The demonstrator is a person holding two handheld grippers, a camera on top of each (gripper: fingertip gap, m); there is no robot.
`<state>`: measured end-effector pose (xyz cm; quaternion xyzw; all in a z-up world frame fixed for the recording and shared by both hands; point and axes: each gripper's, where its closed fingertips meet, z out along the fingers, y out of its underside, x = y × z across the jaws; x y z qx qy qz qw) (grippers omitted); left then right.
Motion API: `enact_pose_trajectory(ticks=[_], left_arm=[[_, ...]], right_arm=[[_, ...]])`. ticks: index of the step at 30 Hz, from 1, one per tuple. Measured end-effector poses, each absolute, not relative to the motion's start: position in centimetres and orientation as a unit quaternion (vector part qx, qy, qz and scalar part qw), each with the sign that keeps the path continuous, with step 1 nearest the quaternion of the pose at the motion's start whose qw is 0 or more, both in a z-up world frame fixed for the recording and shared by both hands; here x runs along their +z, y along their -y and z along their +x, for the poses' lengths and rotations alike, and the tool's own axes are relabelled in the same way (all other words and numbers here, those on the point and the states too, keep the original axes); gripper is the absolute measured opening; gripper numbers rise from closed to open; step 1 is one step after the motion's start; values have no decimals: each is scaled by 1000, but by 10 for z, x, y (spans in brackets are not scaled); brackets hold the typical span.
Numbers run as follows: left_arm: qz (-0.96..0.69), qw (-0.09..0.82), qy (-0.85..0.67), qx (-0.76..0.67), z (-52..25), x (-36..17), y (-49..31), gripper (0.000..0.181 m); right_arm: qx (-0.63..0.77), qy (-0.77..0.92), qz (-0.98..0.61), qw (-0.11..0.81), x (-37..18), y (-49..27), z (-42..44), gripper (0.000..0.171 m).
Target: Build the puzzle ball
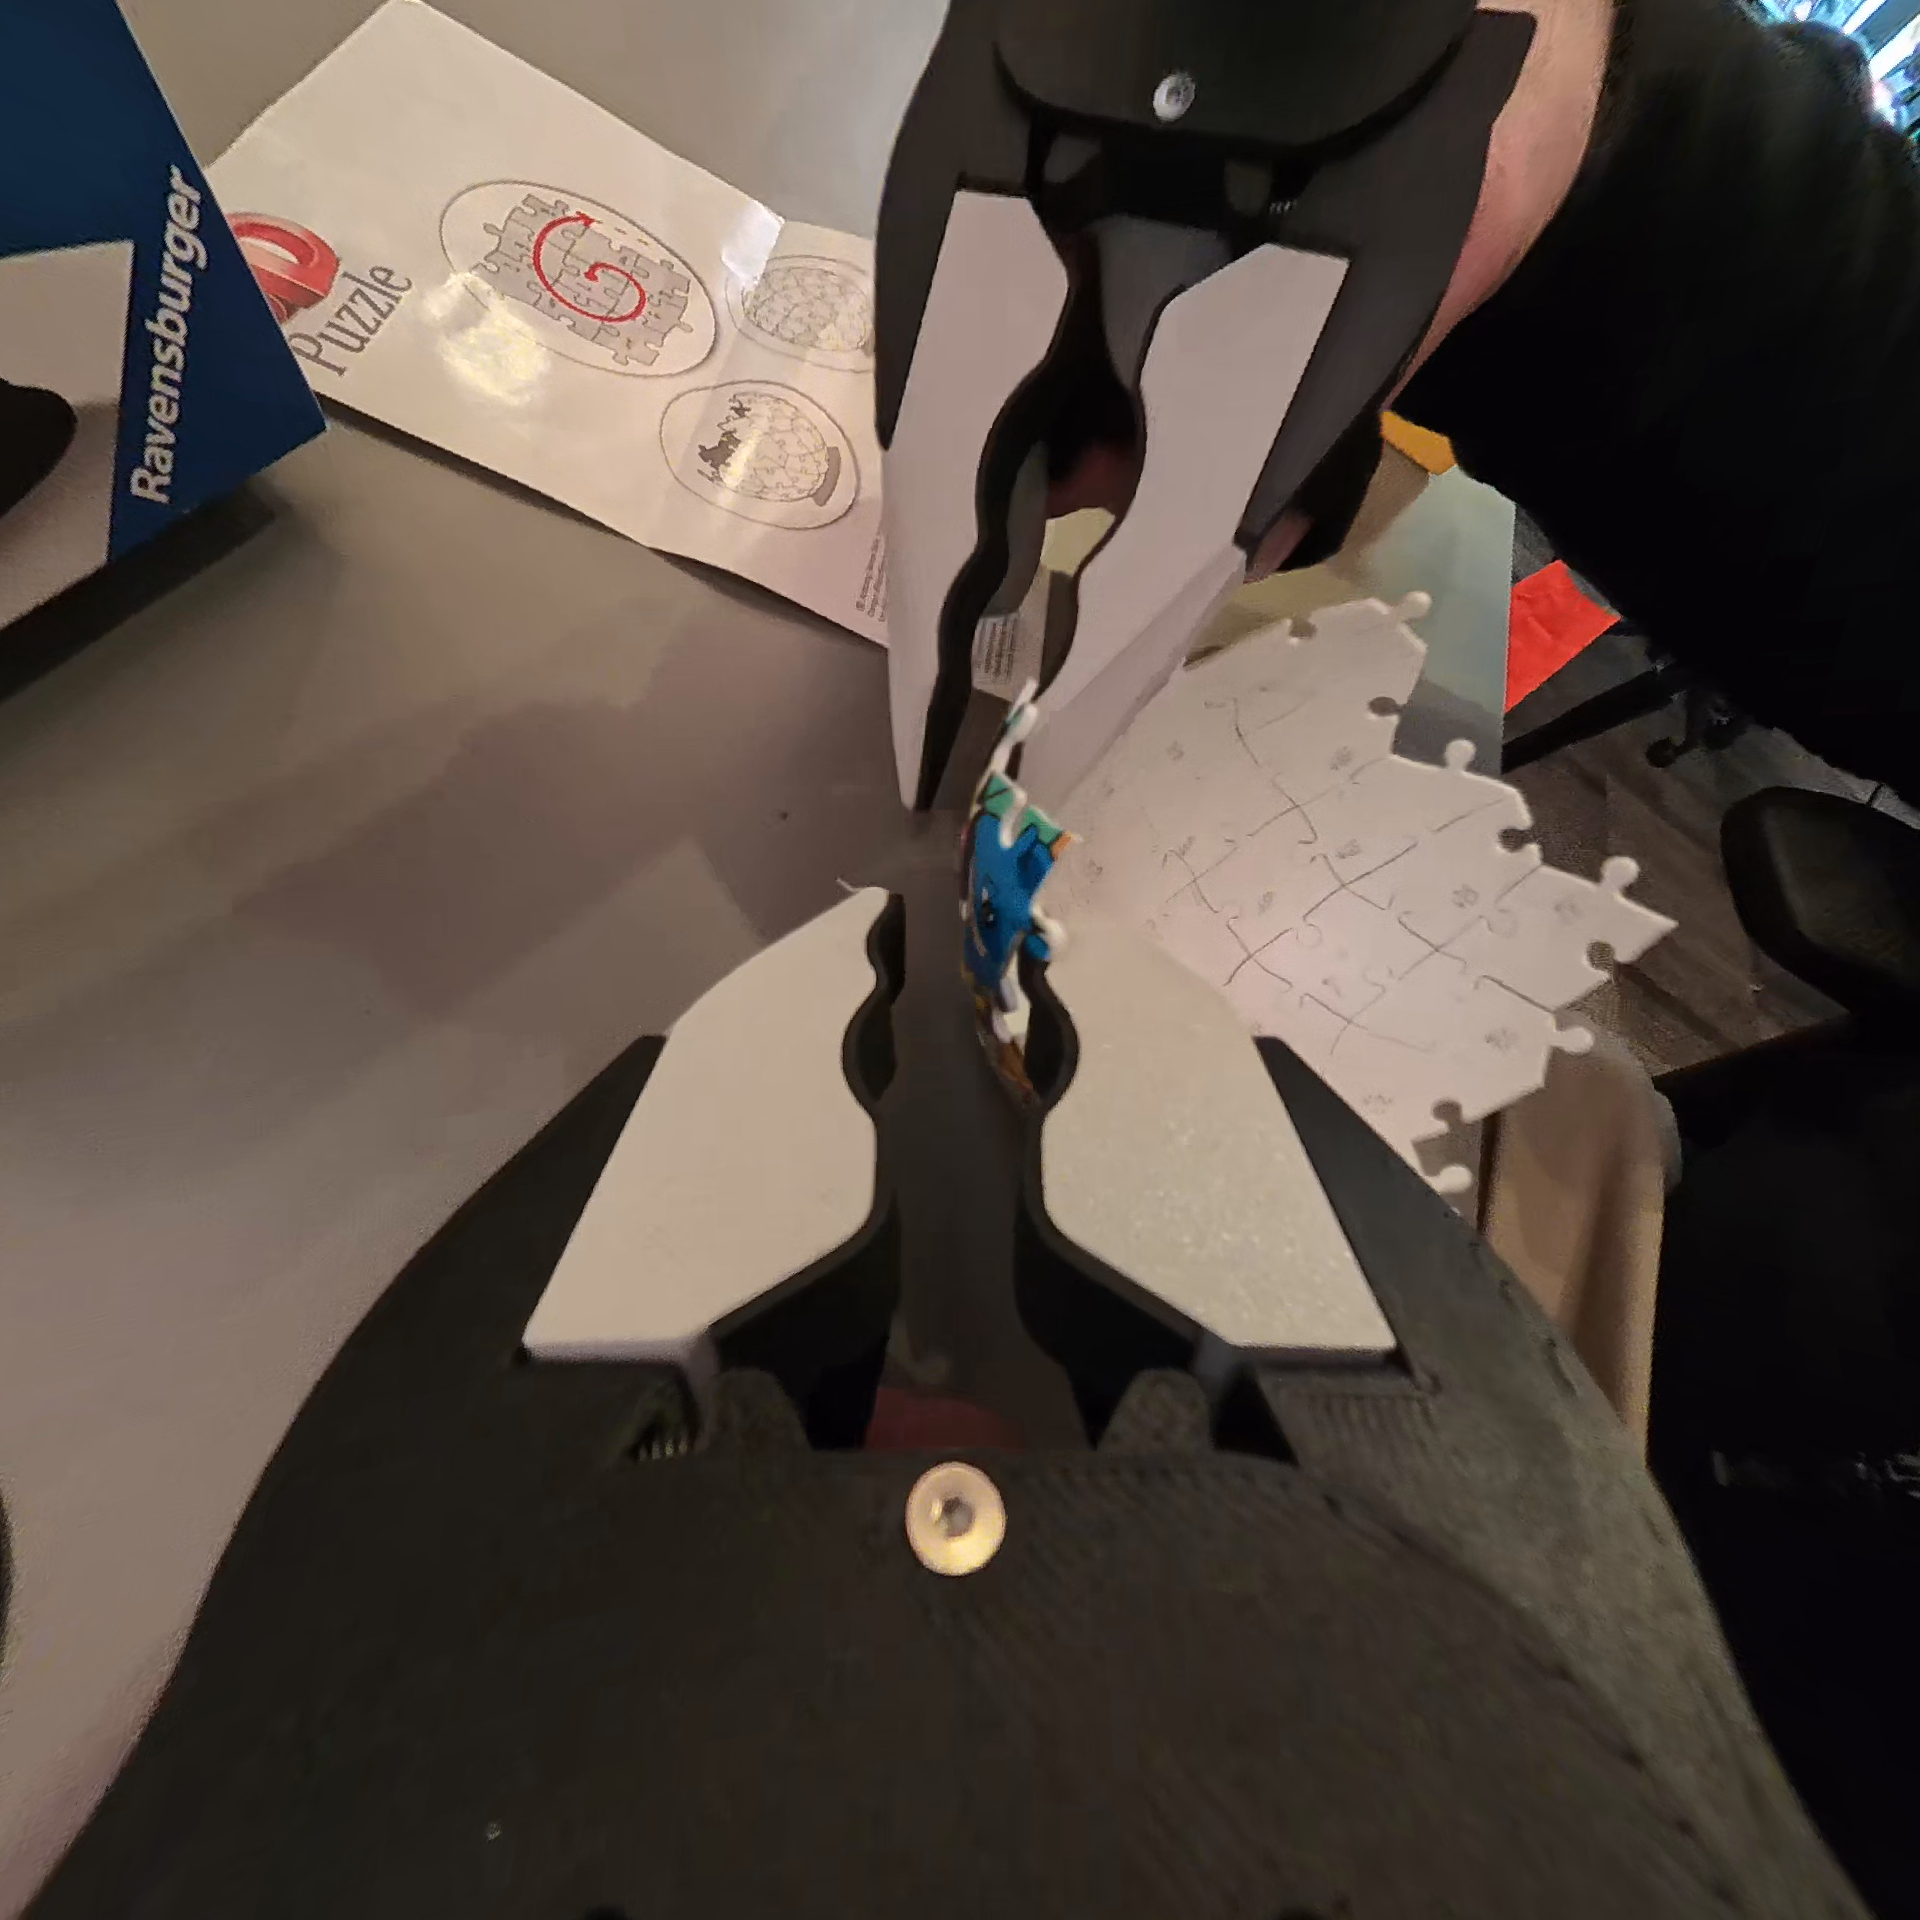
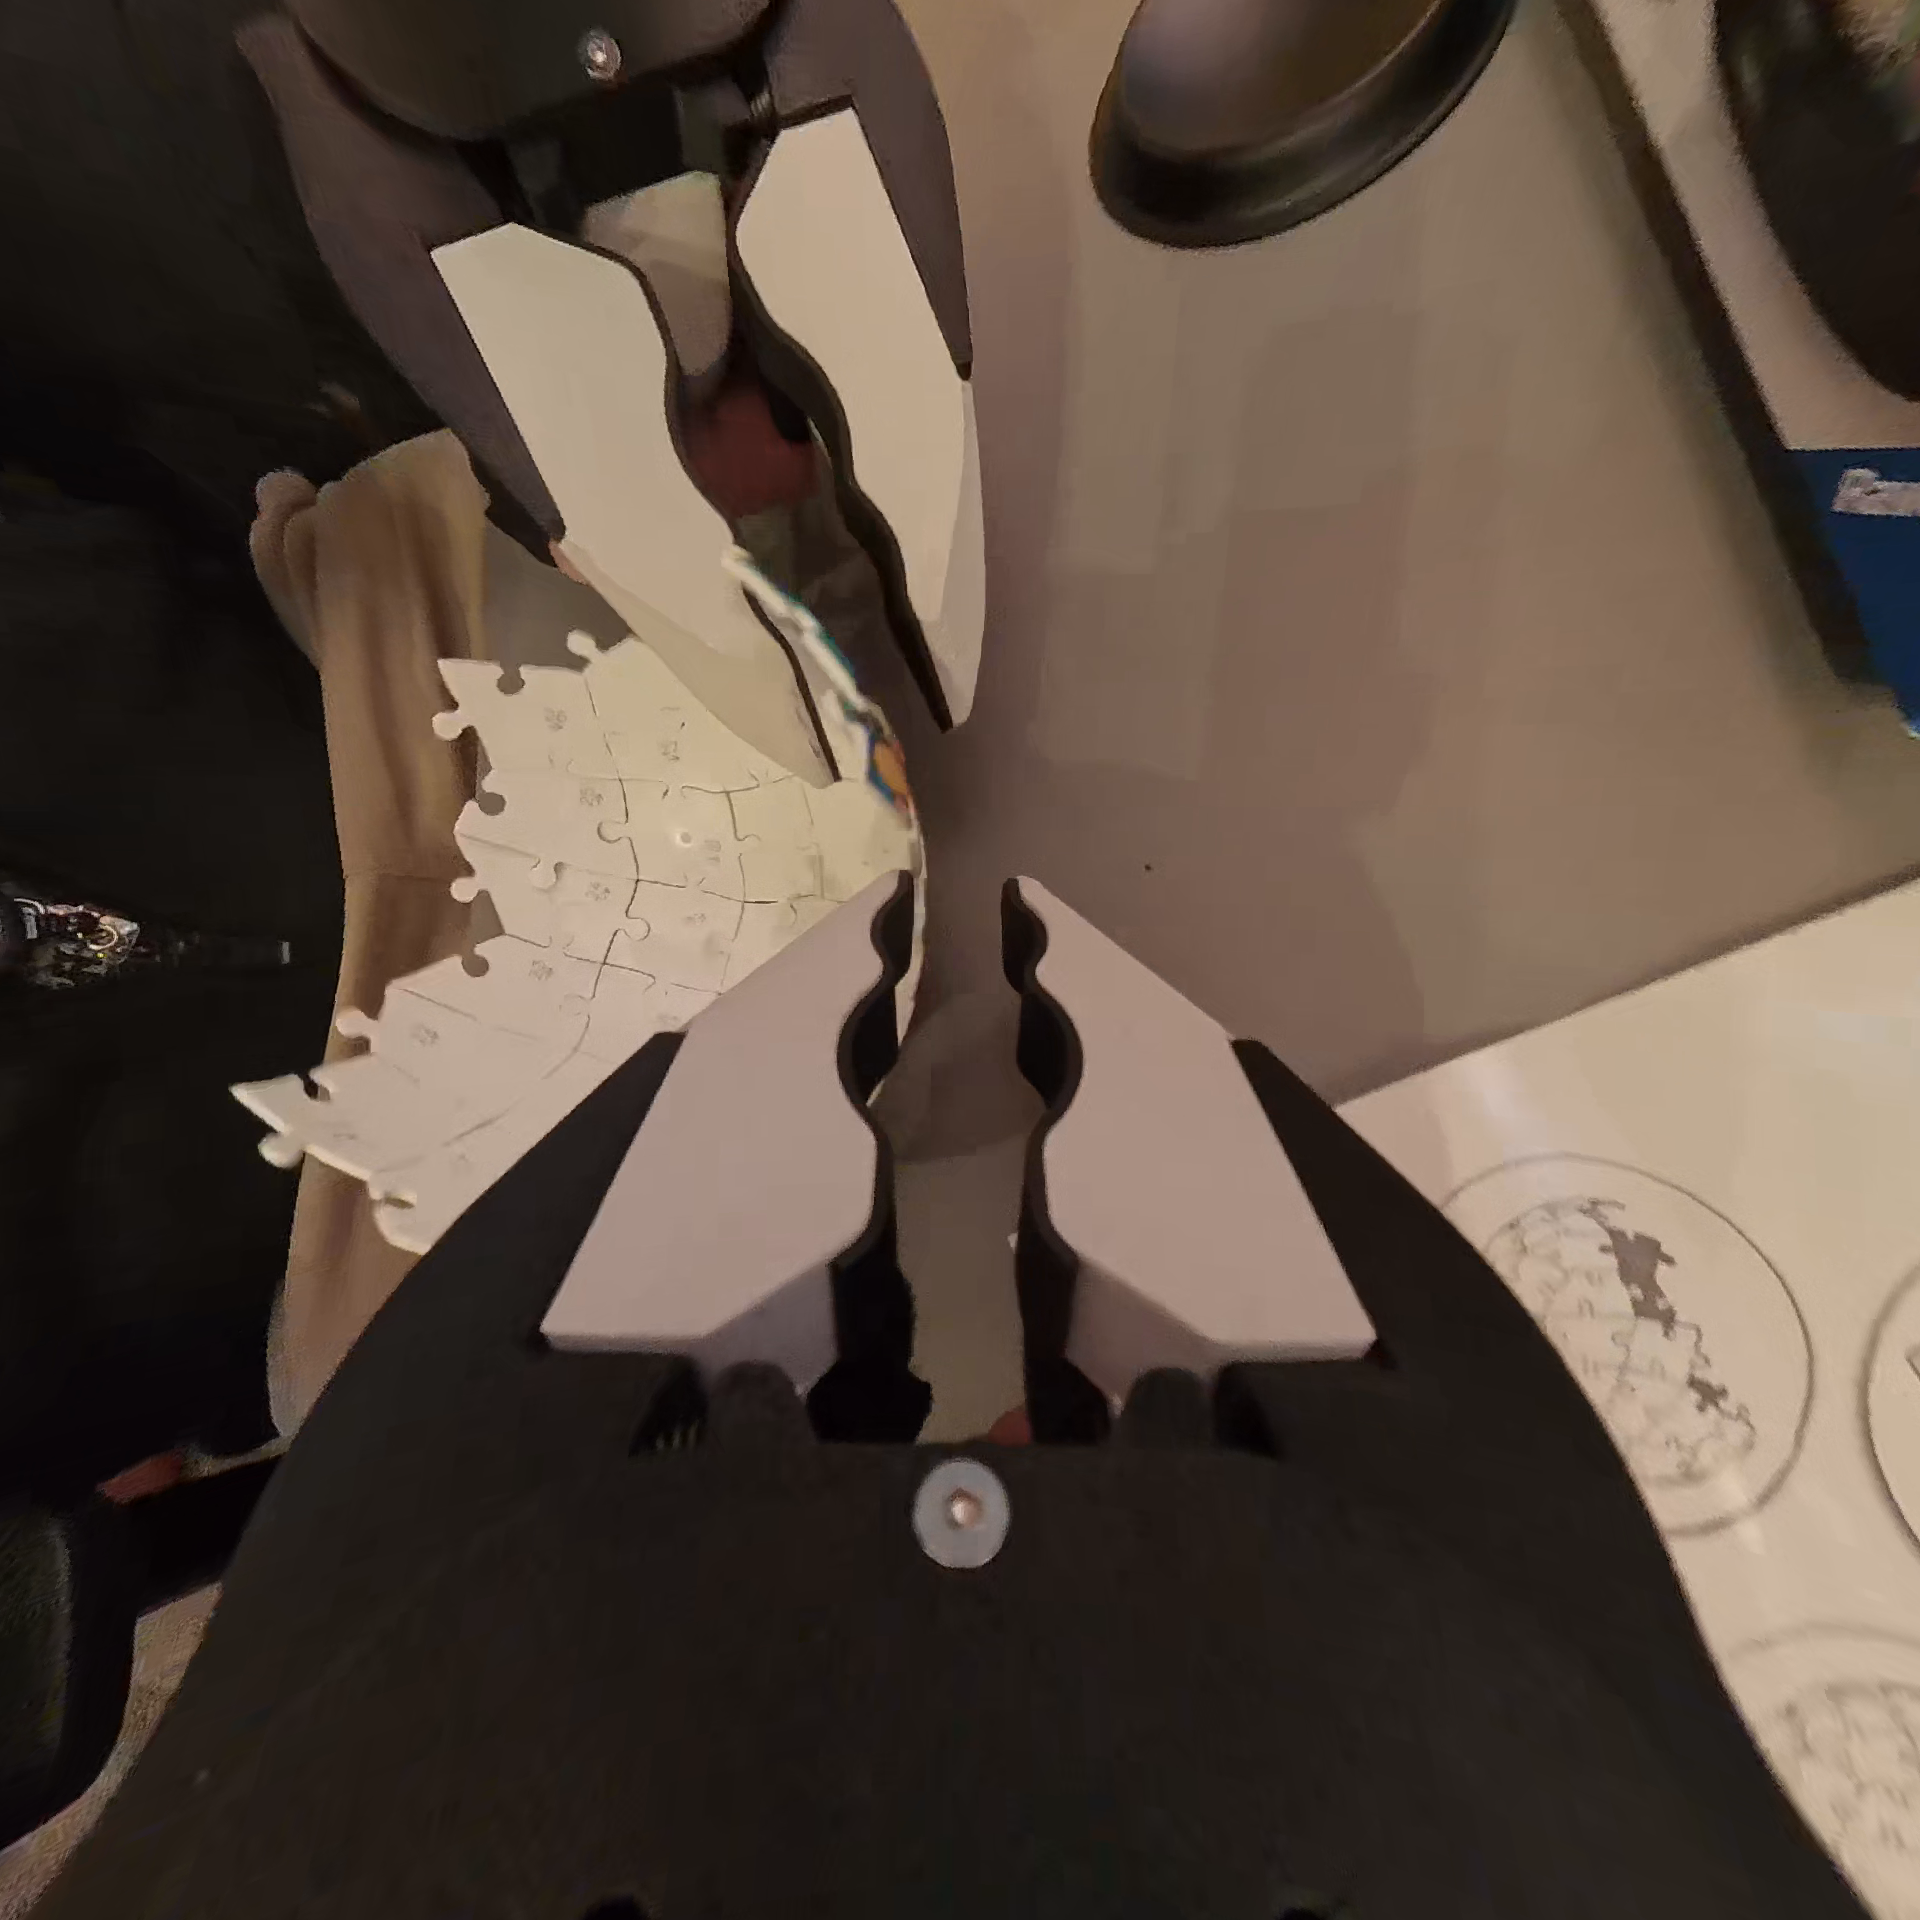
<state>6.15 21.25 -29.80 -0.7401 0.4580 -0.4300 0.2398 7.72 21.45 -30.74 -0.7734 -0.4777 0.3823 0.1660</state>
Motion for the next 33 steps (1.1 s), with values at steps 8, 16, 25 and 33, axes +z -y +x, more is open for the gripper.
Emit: enact_pose_trajectory(ticks=[8, 16, 25, 33], left_arm=[[-746, 219, -446, -443, 59, -303, -212, 12], [-742, 201, -442, -462, 65, -303, -206, 7], [-740, 149, -430, -496, 65, -303, -199, 14], [-745, 149, -430, -489, 64, -307, -200, 9]], right_arm=[[399, 492, -761, 138, -312, -208, 69, 12], [405, 500, -754, 133, -314, -204, 64, 2], [429, 486, -751, 125, -313, -202, 63, 0], [413, 488, -758, 132, -315, -201, 63, 0]])
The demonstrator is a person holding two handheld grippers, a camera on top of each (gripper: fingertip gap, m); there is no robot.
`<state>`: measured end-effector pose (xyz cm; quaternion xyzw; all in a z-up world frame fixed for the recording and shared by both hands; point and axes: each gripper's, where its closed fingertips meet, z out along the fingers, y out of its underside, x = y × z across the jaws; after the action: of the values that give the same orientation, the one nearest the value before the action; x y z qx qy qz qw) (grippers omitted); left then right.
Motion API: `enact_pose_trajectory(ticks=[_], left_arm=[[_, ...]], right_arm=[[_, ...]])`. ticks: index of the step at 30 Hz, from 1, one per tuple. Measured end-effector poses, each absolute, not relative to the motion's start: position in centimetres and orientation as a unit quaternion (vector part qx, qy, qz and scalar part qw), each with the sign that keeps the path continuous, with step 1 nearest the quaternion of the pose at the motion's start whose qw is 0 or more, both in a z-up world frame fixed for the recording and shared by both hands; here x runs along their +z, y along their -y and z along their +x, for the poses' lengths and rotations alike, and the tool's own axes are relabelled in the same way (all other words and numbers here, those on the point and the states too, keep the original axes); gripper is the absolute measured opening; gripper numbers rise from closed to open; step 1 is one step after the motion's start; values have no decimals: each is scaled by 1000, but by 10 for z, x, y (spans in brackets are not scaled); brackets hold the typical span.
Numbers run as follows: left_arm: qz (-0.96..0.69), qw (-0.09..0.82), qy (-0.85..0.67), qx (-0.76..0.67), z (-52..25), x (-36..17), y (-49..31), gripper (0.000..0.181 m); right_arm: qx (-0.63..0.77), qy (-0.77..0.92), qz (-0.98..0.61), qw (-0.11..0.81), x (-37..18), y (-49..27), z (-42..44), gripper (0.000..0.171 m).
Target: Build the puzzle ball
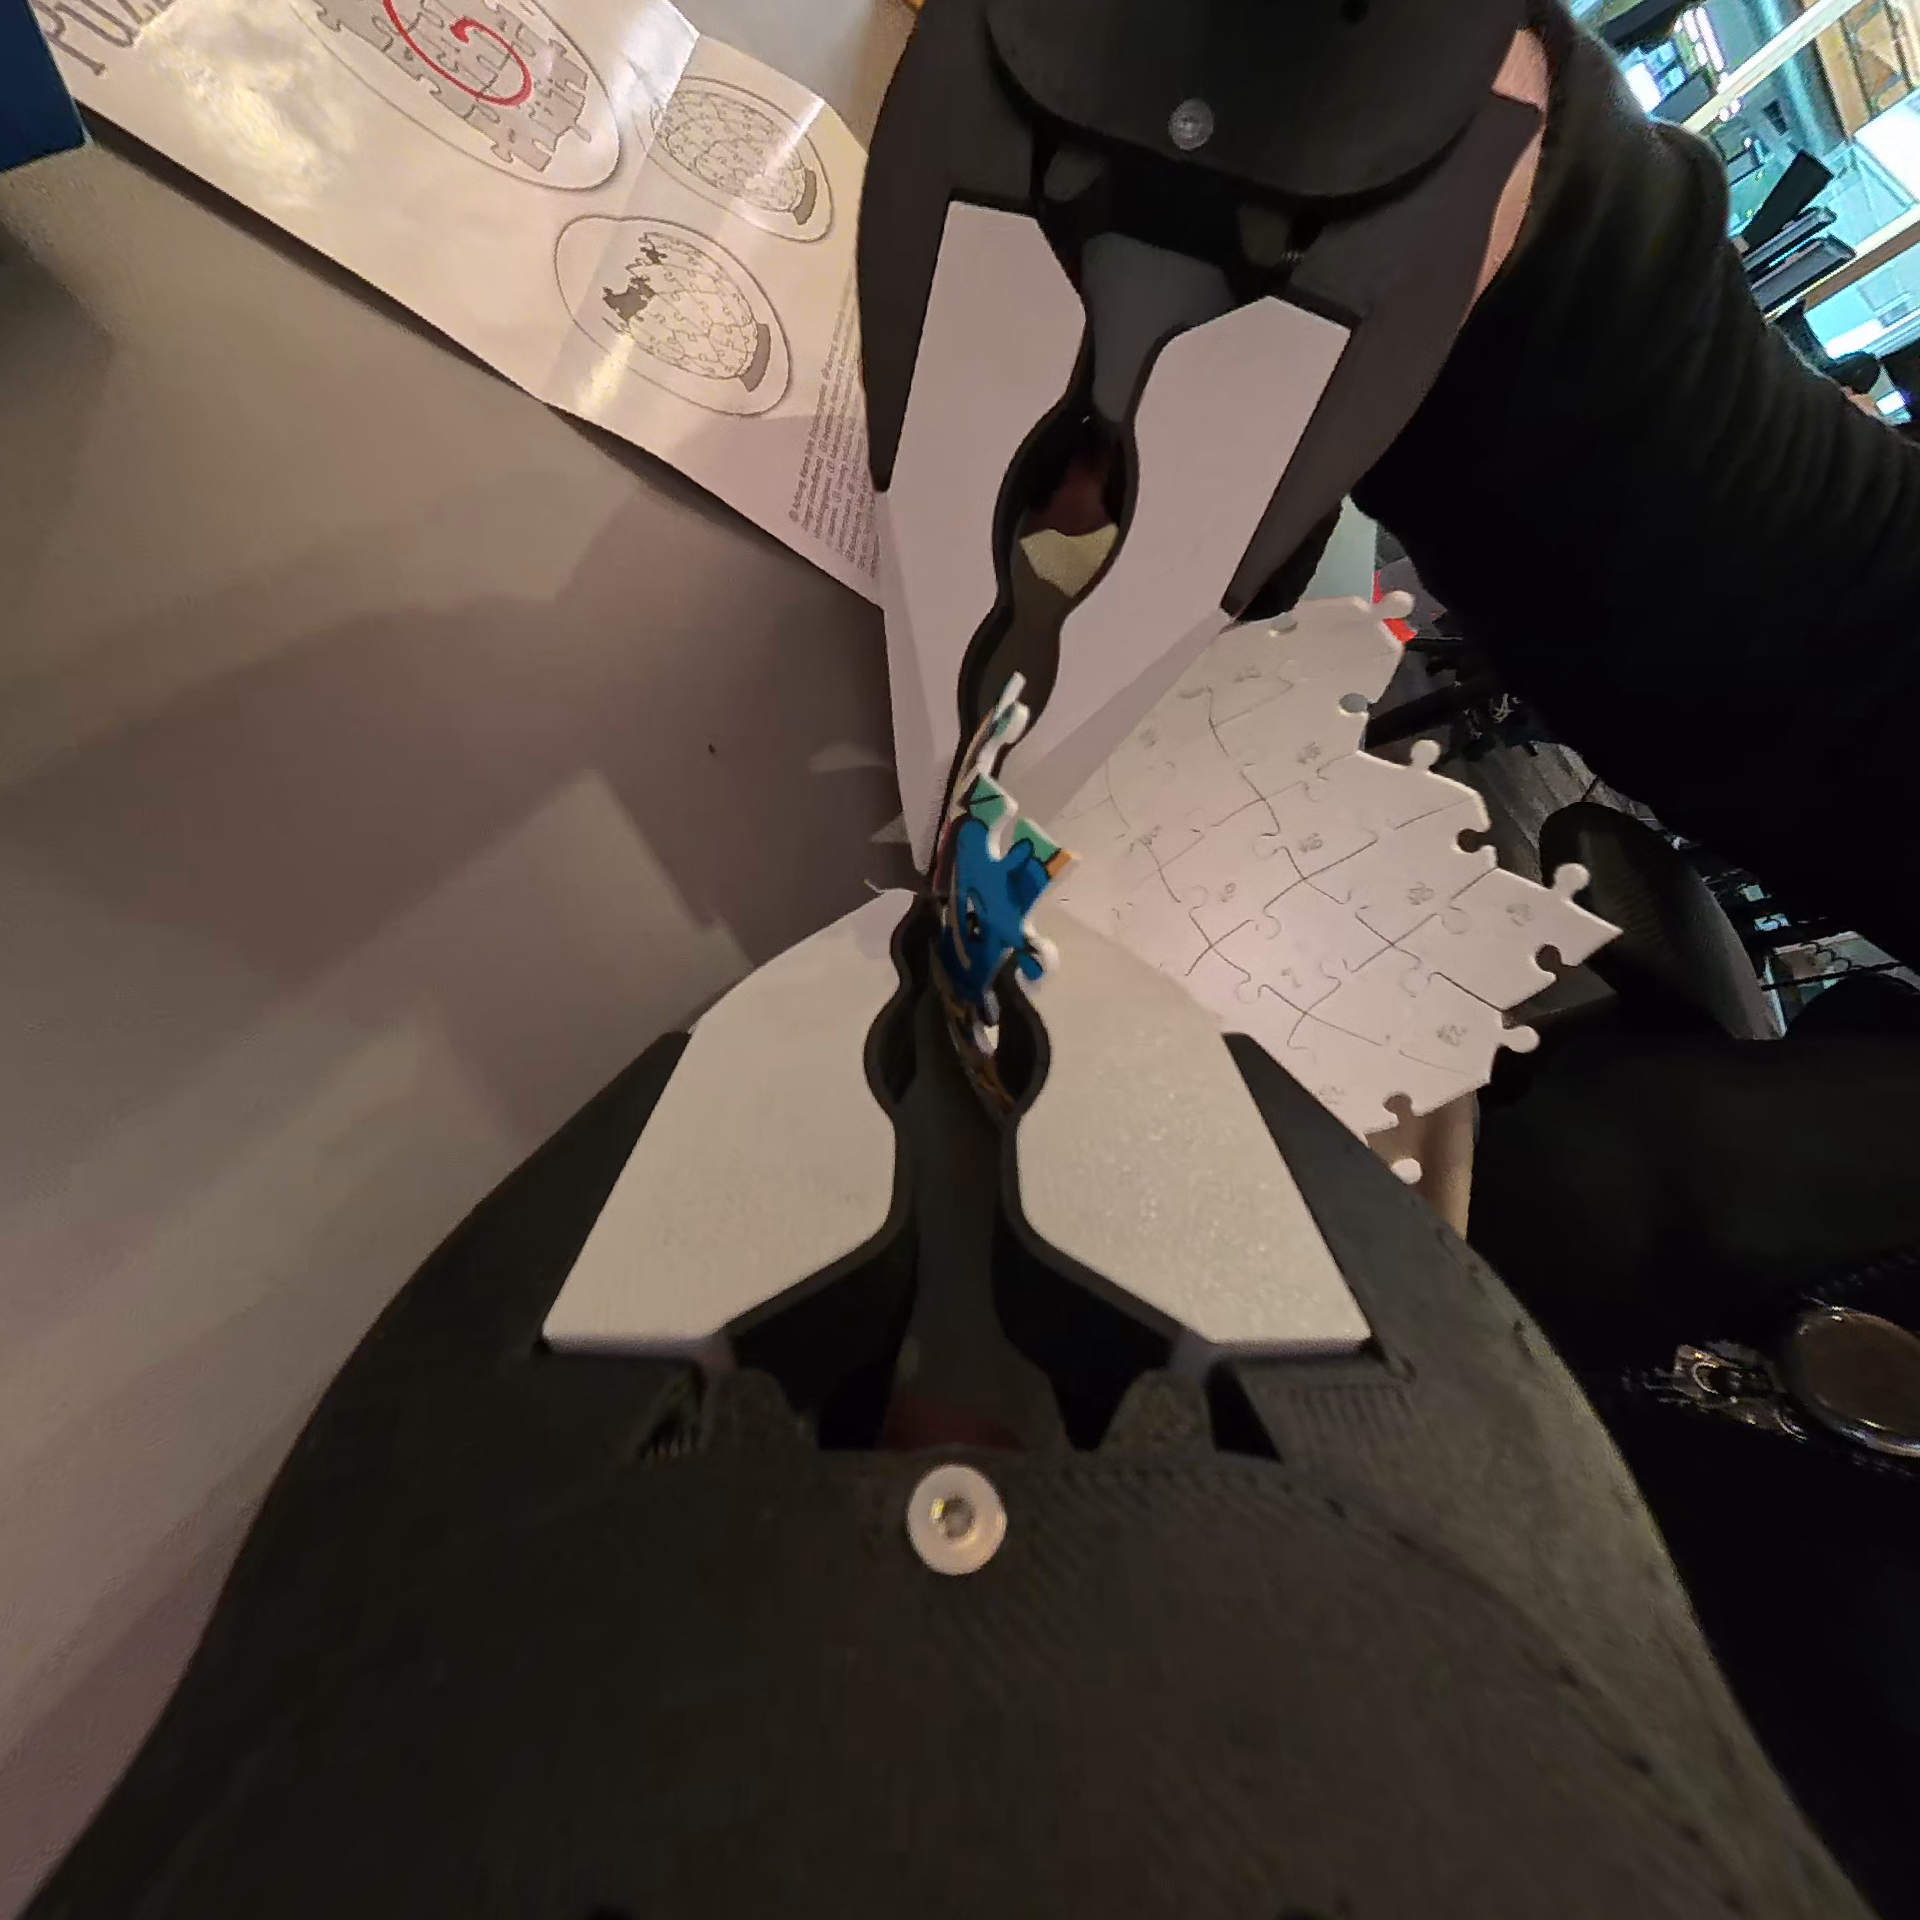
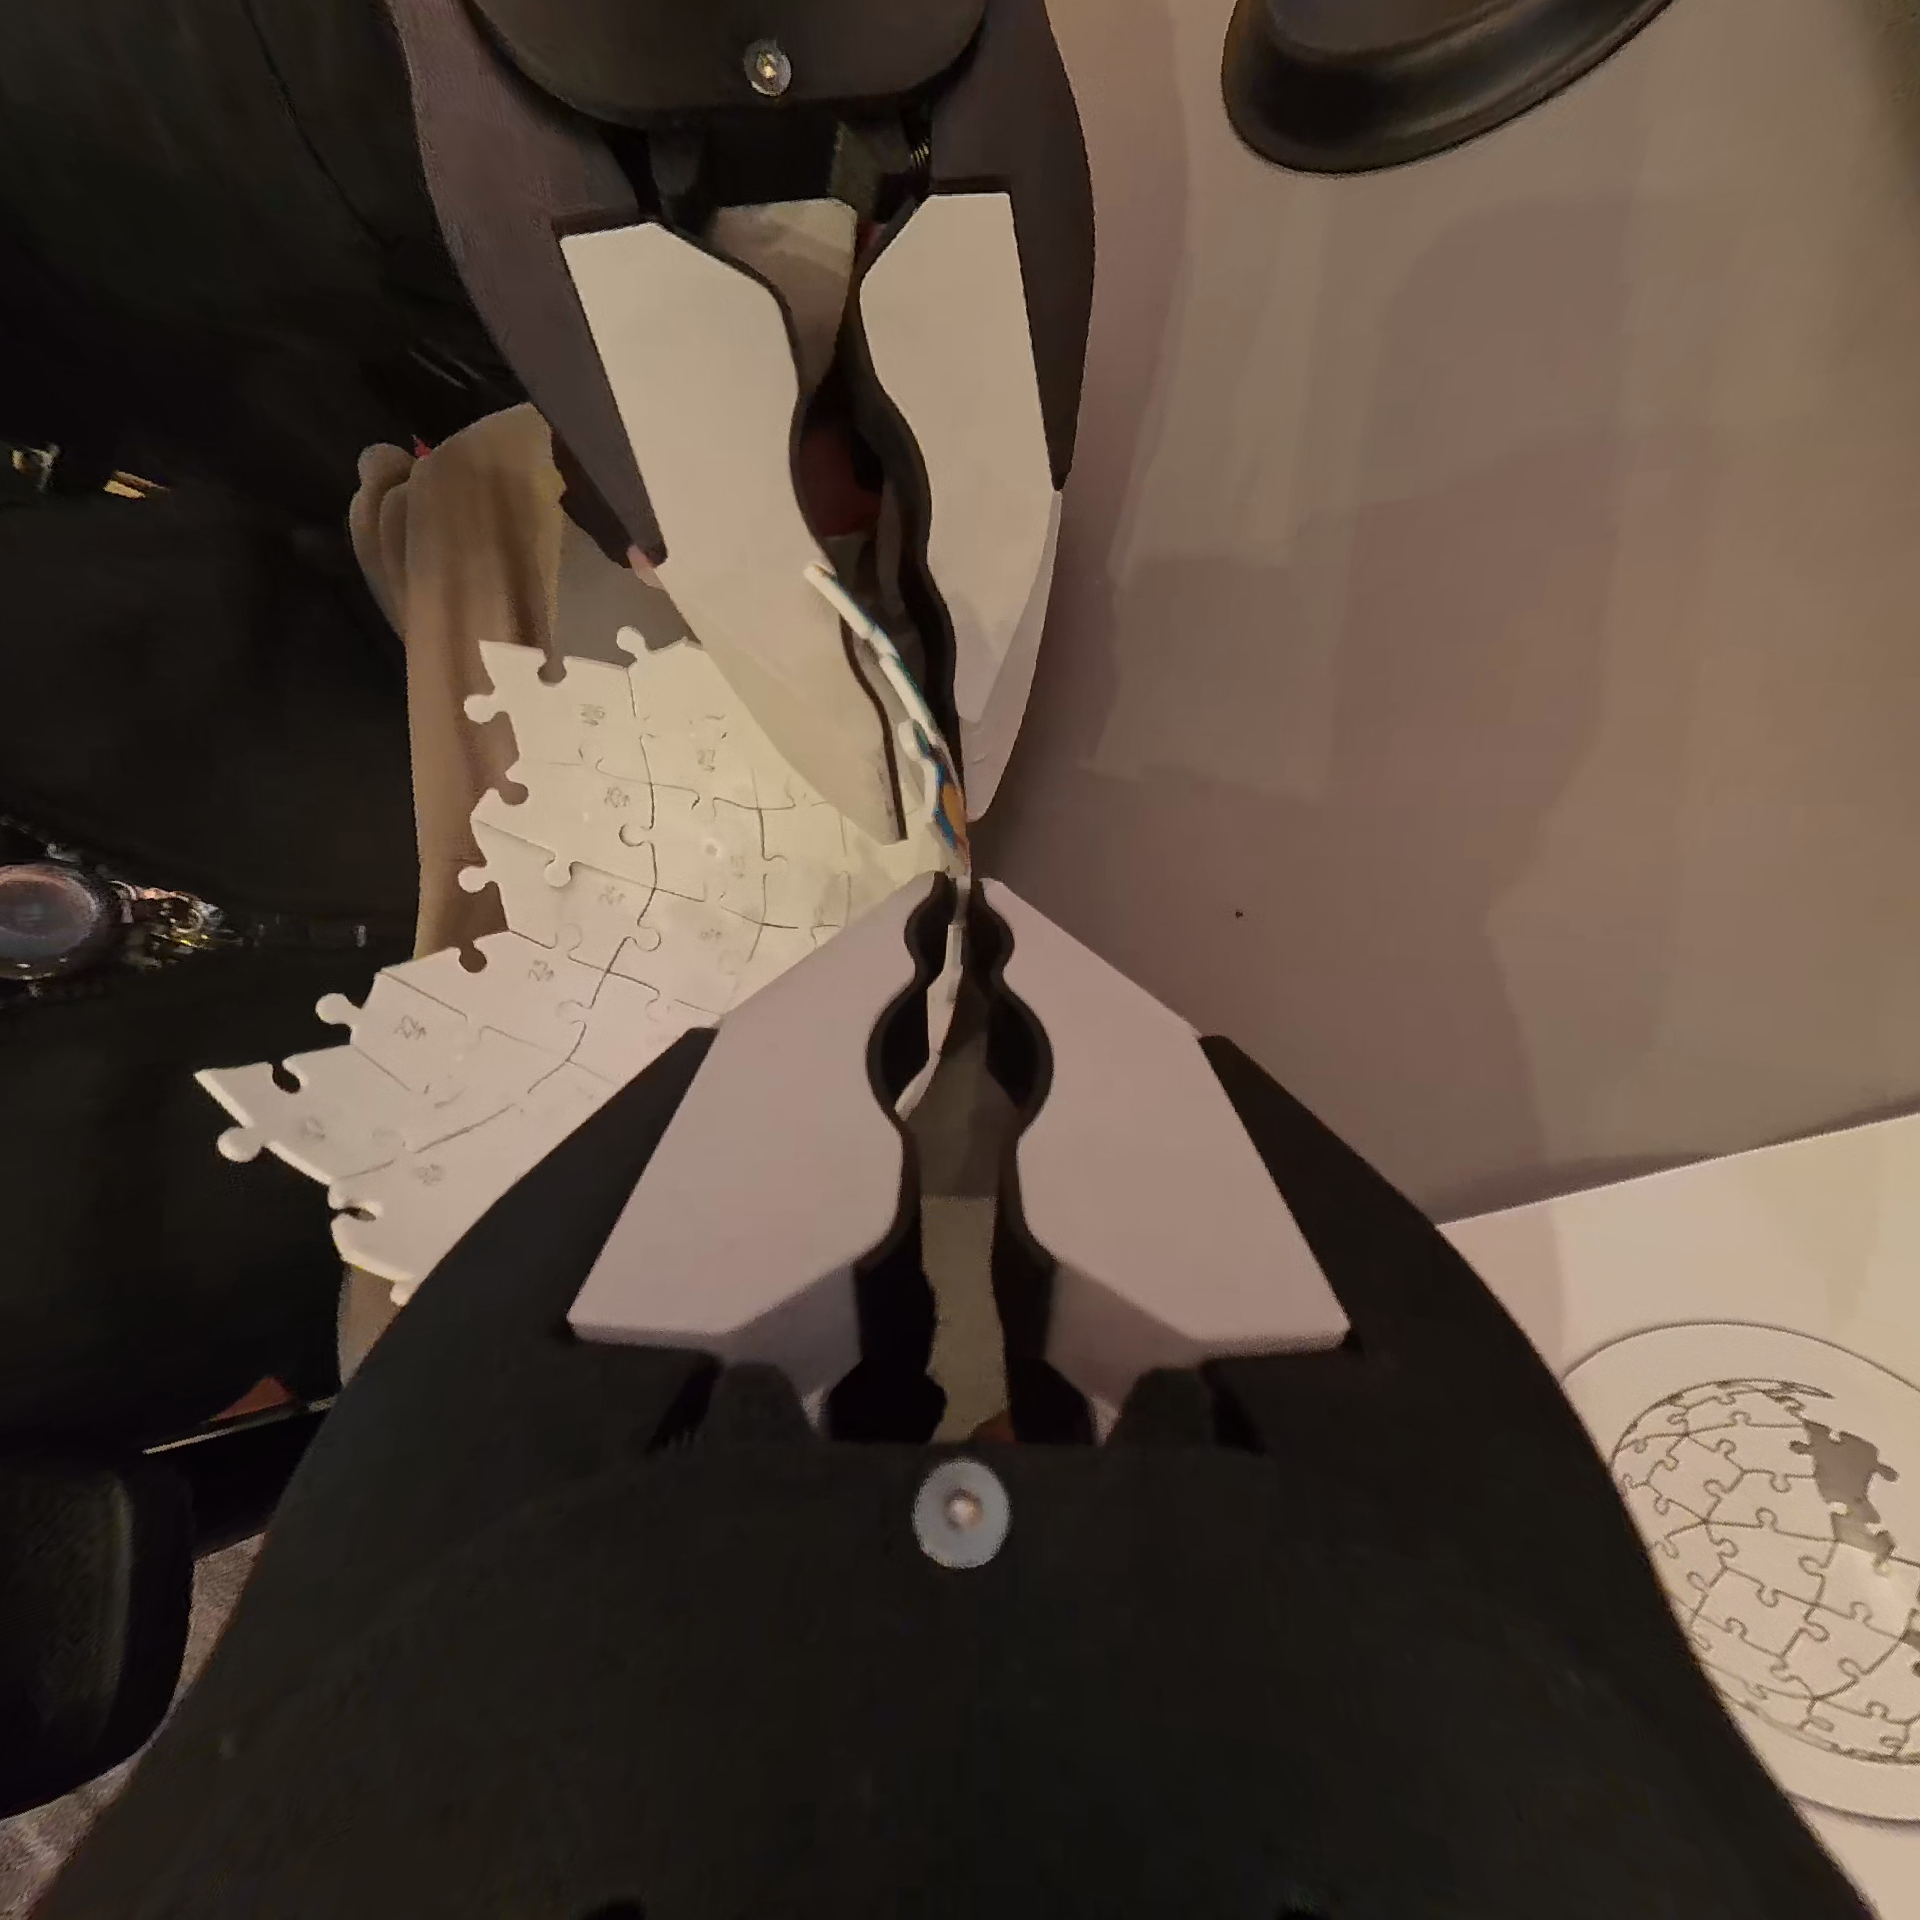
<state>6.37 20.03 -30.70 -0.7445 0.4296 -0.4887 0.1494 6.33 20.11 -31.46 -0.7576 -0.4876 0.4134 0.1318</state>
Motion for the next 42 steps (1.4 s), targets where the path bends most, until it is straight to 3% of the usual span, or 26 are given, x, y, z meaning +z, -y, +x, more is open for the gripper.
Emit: enact_pose_trajectory(ticks=[10, 32, 42], left_arm=[[-742, 135, -424, -501, 64, -306, -197, 10], [-740, 122, -431, -502, 67, -308, -192, 11], [-737, 122, -430, -507, 68, -308, -193, 14]], right_arm=[[402, 482, -764, 151, -315, -203, 63, 10], [395, 517, -743, 158, -317, -197, 61, 1], [419, 503, -741, 148, -311, -194, 65, 9]])
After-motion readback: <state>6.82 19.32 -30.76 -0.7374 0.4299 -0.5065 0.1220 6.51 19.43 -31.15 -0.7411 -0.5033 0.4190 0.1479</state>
